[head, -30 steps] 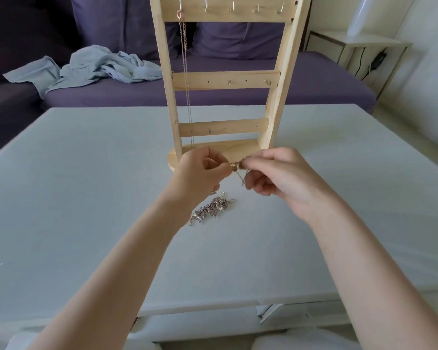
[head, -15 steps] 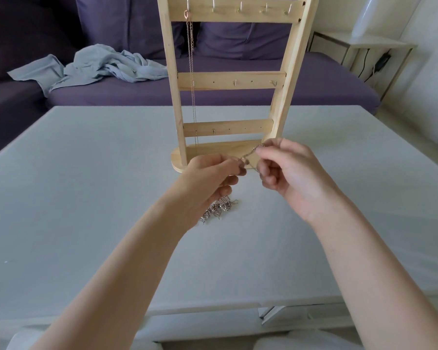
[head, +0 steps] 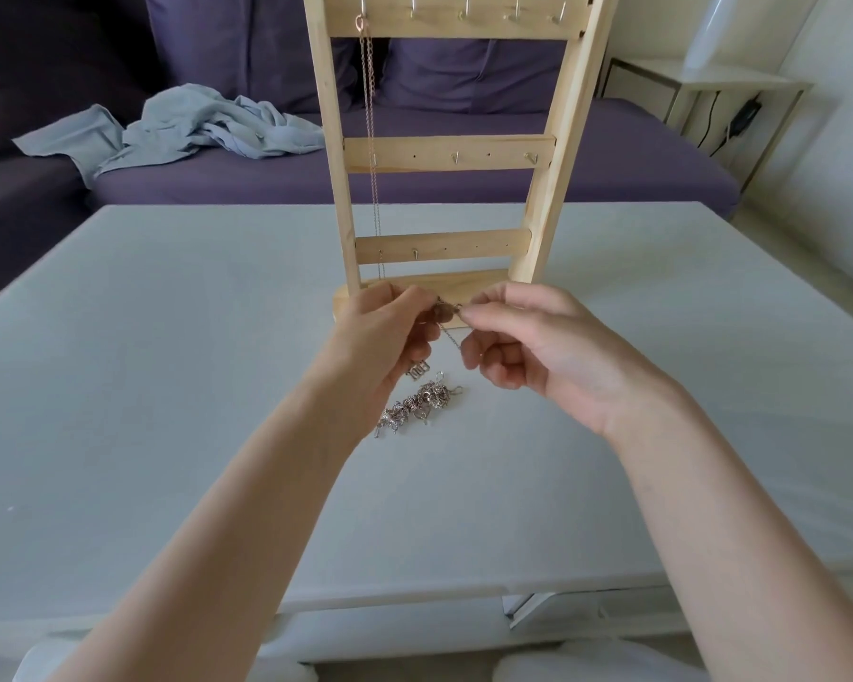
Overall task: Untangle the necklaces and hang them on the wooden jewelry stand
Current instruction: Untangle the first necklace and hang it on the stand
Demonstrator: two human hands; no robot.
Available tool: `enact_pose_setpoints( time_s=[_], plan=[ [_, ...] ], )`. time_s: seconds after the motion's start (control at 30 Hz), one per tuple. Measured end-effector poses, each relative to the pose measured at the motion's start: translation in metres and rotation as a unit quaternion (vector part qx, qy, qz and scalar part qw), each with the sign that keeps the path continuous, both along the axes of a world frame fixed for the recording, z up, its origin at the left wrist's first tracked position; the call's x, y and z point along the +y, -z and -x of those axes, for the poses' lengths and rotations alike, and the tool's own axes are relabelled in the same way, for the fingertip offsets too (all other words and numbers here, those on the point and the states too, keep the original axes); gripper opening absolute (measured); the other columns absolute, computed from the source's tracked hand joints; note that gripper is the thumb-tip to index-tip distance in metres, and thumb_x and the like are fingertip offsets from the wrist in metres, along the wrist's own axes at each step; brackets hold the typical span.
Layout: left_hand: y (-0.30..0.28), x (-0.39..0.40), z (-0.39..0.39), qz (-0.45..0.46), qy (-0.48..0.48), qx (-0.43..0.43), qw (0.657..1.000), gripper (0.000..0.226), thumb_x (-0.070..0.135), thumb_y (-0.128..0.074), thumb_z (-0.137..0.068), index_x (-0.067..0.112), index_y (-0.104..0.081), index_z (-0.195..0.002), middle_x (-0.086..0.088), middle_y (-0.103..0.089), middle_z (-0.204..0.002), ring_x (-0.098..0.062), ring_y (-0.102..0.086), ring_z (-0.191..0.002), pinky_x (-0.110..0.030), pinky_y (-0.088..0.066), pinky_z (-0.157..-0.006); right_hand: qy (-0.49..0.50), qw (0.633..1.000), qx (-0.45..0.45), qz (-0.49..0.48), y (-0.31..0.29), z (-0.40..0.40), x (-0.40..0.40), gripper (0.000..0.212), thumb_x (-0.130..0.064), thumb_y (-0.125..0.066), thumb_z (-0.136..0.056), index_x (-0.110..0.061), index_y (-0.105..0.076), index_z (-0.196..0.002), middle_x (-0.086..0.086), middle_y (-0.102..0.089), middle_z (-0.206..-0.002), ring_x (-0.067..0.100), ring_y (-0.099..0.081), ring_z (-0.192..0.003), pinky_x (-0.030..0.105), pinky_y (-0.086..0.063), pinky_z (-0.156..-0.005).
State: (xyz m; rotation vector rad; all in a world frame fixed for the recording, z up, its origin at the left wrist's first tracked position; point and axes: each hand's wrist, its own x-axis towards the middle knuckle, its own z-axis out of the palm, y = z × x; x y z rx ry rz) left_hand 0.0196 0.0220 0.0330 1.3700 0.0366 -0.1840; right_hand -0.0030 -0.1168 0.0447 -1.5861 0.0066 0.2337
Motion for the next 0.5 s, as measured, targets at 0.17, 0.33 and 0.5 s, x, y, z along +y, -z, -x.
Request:
enact_pose_setpoints(
  time_s=[0.17,0.33,0.5],
  plan=[
    [-0.0034,-0.0024,0.0022,-0.07,-0.007,-0.068,0.995,0.018,0.002,-0.047,-0.093,0.012,-0.048,-0.078,0.003,-0.057,-0.06,-0.006,-0.043,-0.045,-0.015,-0.034,-0.045,0.074,0.997,0.012,-0.032,0.0006,-0.003,-0.0019,0.014,-0.007,-0.051,-0.093,-0.013,-0.048,-0.08,0.004,-0.062,-0.052,0.012,-0.042,-0.039,0.019,-0.032,-0.042],
    [-0.0034,-0.0015,0.0032,-0.13,0.03,-0.135,0.982,0.016,0.001,-0.048,-0.093,0.011,-0.049,-0.08,0.007,-0.058,-0.052,-0.01,-0.039,-0.045,-0.018,-0.03,-0.045,0.046,0.999,-0.001,0.001,-0.0005,-0.0015,-0.0061,0.014,-0.02,-0.059,-0.09,-0.009,-0.062,-0.083,0.0,-0.05,-0.044,0.011,-0.037,-0.04,0.017,-0.029,-0.039],
    [-0.0006,-0.0003,0.0019,-0.171,0.047,-0.155,0.972,0.016,0.001,-0.051,-0.091,0.01,-0.051,-0.078,0.007,-0.056,-0.048,-0.009,-0.038,-0.044,-0.016,-0.031,-0.043,0.049,0.998,0.01,0.026,0.0019,-0.0014,-0.0049,0.008,-0.011,-0.063,-0.086,-0.009,-0.066,-0.079,-0.001,-0.06,-0.052,0.008,-0.044,-0.043,0.015,-0.032,-0.041]
  ],
)
